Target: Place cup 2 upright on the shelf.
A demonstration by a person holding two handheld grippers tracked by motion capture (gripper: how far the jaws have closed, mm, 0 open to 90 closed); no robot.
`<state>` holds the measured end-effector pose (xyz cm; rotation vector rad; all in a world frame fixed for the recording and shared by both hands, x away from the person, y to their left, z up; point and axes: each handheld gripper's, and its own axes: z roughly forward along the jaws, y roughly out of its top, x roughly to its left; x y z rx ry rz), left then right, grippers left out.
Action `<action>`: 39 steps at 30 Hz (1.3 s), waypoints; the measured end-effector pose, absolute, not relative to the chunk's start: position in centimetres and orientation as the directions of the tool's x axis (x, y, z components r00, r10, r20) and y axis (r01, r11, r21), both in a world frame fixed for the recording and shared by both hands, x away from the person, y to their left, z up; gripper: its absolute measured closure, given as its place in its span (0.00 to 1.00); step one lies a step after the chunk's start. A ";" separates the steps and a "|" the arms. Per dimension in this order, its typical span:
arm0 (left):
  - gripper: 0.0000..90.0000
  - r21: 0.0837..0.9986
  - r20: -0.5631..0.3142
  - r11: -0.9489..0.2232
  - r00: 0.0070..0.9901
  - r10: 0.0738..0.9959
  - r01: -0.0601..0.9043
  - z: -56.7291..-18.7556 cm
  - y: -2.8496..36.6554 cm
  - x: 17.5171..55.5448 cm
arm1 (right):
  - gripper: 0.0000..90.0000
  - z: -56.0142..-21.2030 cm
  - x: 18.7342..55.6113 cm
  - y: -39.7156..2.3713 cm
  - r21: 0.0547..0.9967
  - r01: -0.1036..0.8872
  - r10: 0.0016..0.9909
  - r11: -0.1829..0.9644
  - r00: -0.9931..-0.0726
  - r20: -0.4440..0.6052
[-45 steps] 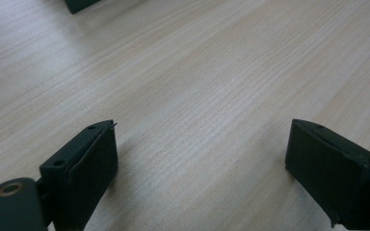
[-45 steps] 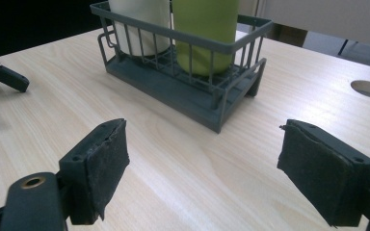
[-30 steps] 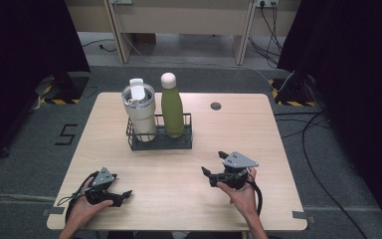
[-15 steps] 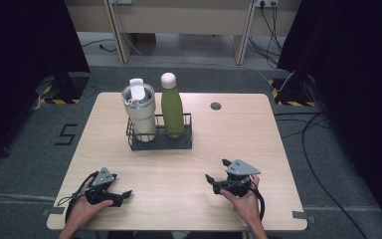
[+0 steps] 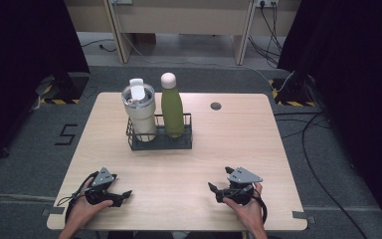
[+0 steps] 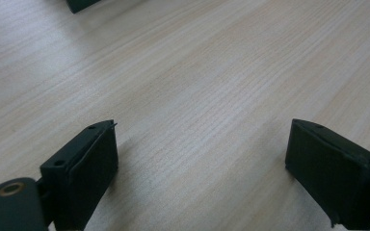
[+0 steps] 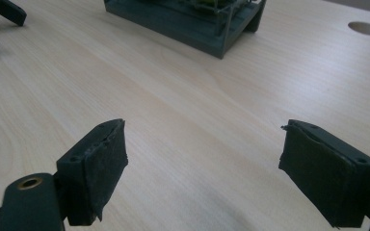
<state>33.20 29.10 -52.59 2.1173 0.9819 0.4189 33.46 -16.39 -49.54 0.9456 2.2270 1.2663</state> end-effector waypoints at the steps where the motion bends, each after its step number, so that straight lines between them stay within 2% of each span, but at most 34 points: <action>1: 0.12 0.747 -0.017 -0.423 0.652 0.758 0.512 -52.6 29.1 33.2 | 0.18 -49.7 33.4 -16.5 0.861 0.364 0.729 0.356 -0.685 -0.012; 21: 0.12 0.749 -0.017 -0.422 0.651 0.759 0.512 -52.6 29.1 33.2 | 0.17 -51.5 31.9 -16.9 0.759 0.480 0.743 0.440 -0.670 -0.007; 30: 0.12 0.749 -0.017 -0.422 0.651 0.759 0.512 -52.6 29.1 33.2 | 0.17 -51.9 31.7 -17.3 0.720 0.534 0.768 0.444 -0.641 0.002; 39: 0.12 0.749 -0.017 -0.422 0.651 0.759 0.512 -52.6 29.1 33.2 | 0.14 -52.0 31.6 -17.2 0.721 0.527 0.767 0.449 -0.641 -0.009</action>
